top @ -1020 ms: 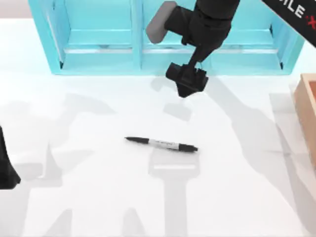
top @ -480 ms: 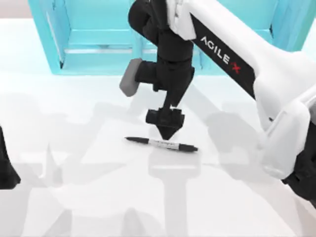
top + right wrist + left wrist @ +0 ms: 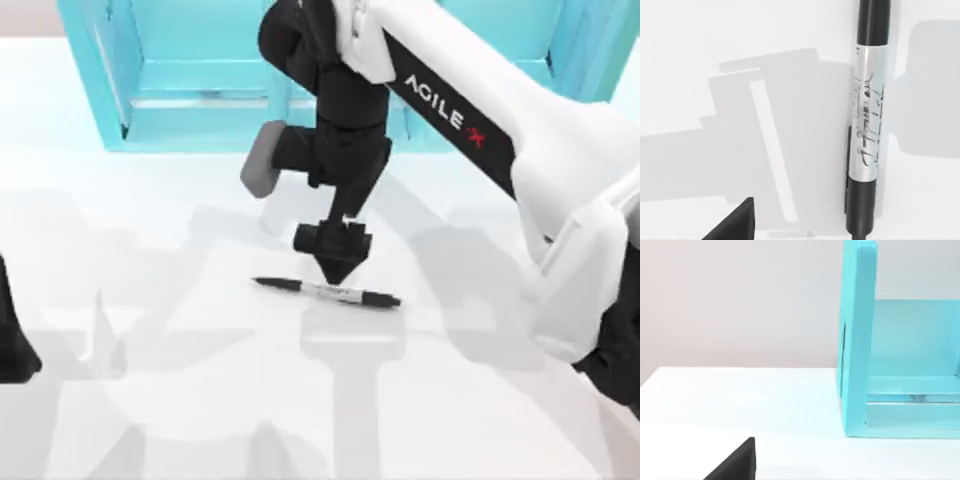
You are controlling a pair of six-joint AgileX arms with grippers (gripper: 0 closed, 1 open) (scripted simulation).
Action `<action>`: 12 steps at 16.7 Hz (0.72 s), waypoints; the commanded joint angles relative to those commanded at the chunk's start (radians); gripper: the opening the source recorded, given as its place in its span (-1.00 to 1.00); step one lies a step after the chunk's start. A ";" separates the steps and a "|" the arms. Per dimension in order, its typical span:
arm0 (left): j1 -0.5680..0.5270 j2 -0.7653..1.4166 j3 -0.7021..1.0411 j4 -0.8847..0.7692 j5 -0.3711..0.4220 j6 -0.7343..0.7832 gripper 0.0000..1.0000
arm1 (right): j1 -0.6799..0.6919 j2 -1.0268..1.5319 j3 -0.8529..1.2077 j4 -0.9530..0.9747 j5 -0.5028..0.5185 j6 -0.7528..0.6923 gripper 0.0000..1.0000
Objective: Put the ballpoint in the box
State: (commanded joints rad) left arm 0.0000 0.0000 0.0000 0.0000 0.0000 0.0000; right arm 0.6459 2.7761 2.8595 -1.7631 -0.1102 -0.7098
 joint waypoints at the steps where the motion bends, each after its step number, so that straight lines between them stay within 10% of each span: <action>1: 0.000 0.000 0.000 0.000 0.000 0.000 1.00 | 0.002 -0.008 -0.033 0.027 0.000 0.001 1.00; 12: 0.000 0.000 0.000 0.000 0.000 0.000 1.00 | 0.026 -0.163 -0.671 0.505 -0.005 0.022 1.00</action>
State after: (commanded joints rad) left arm 0.0000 0.0000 0.0000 0.0000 0.0000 0.0000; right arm 0.6722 2.6132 2.1886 -1.2577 -0.1153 -0.6876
